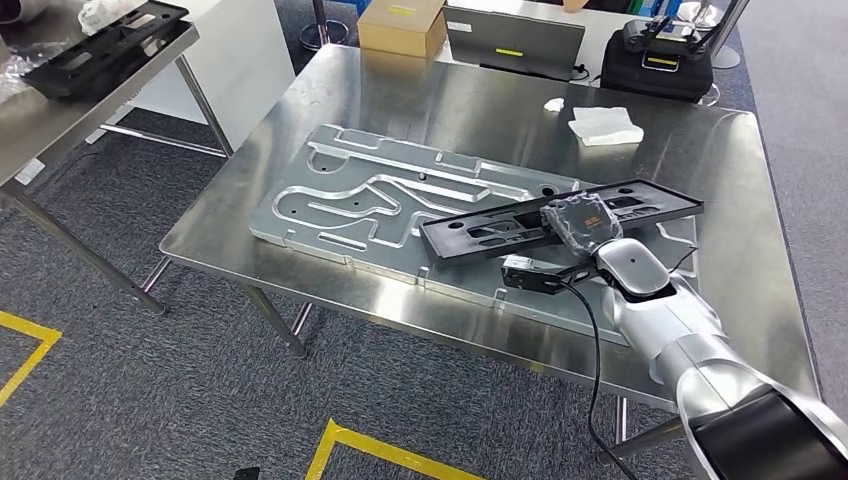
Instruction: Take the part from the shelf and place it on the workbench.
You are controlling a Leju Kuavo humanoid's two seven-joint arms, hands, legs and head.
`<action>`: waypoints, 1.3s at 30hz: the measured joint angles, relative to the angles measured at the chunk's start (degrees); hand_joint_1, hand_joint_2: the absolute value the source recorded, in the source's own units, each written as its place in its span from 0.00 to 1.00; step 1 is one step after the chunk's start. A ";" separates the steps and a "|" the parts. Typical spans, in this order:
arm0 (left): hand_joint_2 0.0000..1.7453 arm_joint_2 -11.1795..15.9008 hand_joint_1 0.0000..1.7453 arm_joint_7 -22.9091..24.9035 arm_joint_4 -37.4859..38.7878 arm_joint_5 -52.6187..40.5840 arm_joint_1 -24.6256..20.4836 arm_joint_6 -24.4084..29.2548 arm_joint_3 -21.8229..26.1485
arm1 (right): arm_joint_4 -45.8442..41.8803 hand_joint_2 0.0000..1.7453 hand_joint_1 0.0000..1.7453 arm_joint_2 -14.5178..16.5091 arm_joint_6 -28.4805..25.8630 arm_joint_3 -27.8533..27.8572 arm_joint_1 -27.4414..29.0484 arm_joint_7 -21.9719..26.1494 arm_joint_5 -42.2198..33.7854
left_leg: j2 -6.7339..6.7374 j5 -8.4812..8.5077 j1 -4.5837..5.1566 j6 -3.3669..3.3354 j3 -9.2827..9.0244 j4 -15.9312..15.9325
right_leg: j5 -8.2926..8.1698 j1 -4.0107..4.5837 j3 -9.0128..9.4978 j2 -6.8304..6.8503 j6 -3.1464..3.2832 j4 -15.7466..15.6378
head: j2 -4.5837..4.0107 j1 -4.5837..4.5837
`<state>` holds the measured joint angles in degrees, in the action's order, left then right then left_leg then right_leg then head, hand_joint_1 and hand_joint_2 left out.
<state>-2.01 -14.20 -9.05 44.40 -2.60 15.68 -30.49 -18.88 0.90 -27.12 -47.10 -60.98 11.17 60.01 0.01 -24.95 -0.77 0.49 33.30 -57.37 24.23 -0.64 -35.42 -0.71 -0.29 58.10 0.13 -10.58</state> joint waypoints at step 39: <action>1.00 0.00 0.00 -11.16 0.00 0.04 0.52 0.88 -0.09 | -0.88 0.00 0.00 -3.78 -2.28 0.57 4.64 4.09 -9.11 | 0.00 -0.11 0.06 -0.01 -0.34 -0.05 | 0.08 -0.03 0.39 0.00 -0.12 -0.03 | 0.00 0.00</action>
<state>-2.01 -25.36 -9.05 44.45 -2.08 16.56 -30.58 -19.76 -2.88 -29.40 -46.53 -56.34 15.26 50.91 0.00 -25.06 -0.71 0.48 32.96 -57.42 24.31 -0.67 -35.03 -0.71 -0.42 58.07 0.13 -10.58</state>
